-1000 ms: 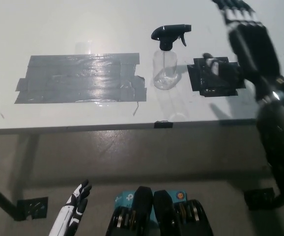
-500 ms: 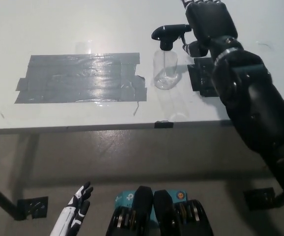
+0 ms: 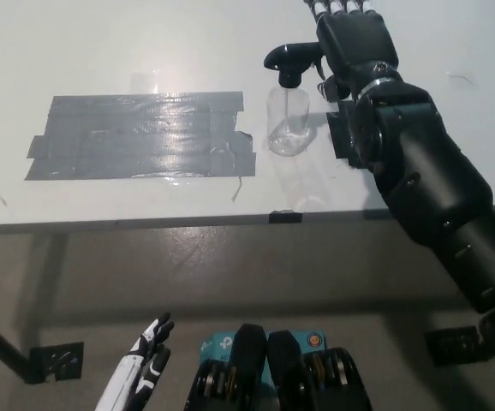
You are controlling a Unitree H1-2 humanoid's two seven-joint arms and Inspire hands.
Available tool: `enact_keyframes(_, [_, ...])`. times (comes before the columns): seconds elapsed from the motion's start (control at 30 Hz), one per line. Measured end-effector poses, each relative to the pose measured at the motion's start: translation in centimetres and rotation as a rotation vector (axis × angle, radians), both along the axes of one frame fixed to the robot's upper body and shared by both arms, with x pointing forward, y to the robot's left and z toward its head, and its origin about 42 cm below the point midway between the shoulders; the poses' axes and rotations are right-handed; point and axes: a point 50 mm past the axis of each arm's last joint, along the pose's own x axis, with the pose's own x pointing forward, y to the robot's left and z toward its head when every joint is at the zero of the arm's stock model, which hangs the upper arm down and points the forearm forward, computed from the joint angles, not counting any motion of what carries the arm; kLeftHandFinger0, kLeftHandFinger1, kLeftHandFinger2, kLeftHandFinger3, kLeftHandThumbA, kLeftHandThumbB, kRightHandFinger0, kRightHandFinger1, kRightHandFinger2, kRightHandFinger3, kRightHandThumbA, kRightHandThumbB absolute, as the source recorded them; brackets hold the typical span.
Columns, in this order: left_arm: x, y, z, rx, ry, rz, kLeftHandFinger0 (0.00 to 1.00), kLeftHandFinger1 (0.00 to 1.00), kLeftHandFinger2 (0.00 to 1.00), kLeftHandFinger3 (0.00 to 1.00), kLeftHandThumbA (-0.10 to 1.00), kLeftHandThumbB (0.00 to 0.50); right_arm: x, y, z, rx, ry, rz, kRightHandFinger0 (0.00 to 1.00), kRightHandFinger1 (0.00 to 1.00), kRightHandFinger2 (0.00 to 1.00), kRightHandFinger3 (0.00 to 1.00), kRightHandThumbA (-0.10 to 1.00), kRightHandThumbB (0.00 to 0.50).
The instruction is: The robot grabs the black lid of the spray bottle on the desk and places it on the black area of the desk
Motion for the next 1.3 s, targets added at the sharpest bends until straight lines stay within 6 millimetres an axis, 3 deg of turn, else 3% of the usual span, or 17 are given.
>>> enact_keyframes(0.43, [0.0,-0.5,0.0,0.028,-0.002,-0.027,1.00,1.00,1.00,1.00,1.00,0.263,0.8,-0.3,-2.4,-0.019,0.039,-0.051,1.00,1.00,1.00,1.00,0.87,0.357])
enact_keyframes(1.3, [0.6,-0.2,0.4,0.066,-0.020,-0.044,1.00,1.00,1.00,1.00,1.00,0.243,1.2,2.4,0.6,-0.013,-0.041,-0.020,1.00,1.00,1.00,1.00,0.89,0.367])
